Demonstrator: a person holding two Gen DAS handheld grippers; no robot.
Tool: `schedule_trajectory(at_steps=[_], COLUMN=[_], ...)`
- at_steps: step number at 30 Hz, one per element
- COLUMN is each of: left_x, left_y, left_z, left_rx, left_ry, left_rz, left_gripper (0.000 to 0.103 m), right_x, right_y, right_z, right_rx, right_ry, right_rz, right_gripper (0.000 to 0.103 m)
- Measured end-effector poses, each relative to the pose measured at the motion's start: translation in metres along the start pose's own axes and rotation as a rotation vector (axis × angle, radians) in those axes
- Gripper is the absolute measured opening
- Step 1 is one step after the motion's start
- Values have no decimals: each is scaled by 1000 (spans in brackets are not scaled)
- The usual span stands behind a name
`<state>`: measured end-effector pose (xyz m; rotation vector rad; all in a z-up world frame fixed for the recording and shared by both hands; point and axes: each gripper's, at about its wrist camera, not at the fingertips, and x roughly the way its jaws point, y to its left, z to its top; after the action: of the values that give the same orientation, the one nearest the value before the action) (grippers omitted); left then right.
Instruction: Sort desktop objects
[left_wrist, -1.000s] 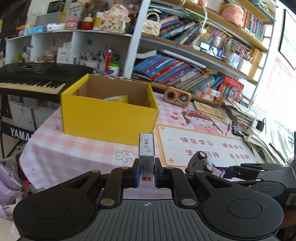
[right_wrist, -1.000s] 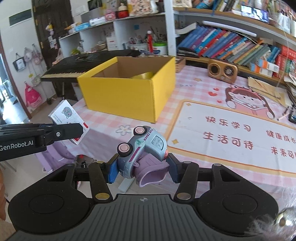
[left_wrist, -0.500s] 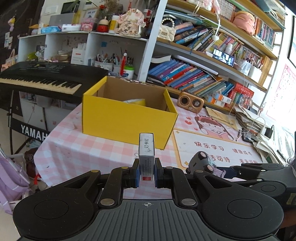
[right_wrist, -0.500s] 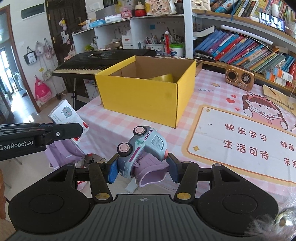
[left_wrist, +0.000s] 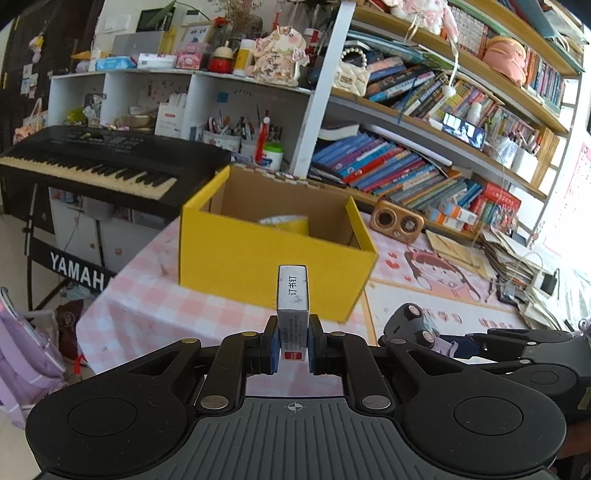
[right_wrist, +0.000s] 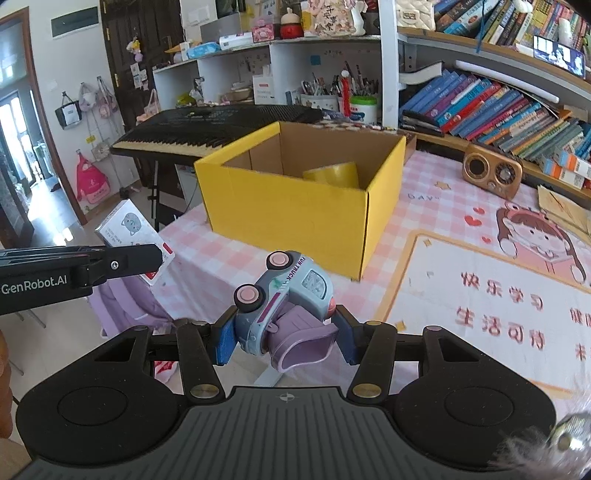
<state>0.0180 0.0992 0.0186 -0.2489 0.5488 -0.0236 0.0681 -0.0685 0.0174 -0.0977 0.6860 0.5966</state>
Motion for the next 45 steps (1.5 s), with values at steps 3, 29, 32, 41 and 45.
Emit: schedule_trajectory(at_steps=[3, 29, 32, 41, 45], left_x=[8, 172, 191, 225, 231], left_y=[1, 9, 9, 11, 12], left_z=[13, 116, 112, 102, 99], left_rx=[8, 155, 170, 199, 200], left_ry=[-21, 36, 96, 241, 263], left_rz=[13, 163, 179, 203, 214], left_gripper=[13, 13, 13, 13, 13], right_x=[7, 121, 138, 183, 203], right_y=[-5, -75, -78, -72, -69], right_z=[16, 165, 174, 185, 191], right_rx=[0, -91, -96, -154, -176], right_ry=[-27, -148, -130, -47, 1], right_rz=[14, 87, 101, 155, 175], right_gripper=[50, 50, 50, 50, 50])
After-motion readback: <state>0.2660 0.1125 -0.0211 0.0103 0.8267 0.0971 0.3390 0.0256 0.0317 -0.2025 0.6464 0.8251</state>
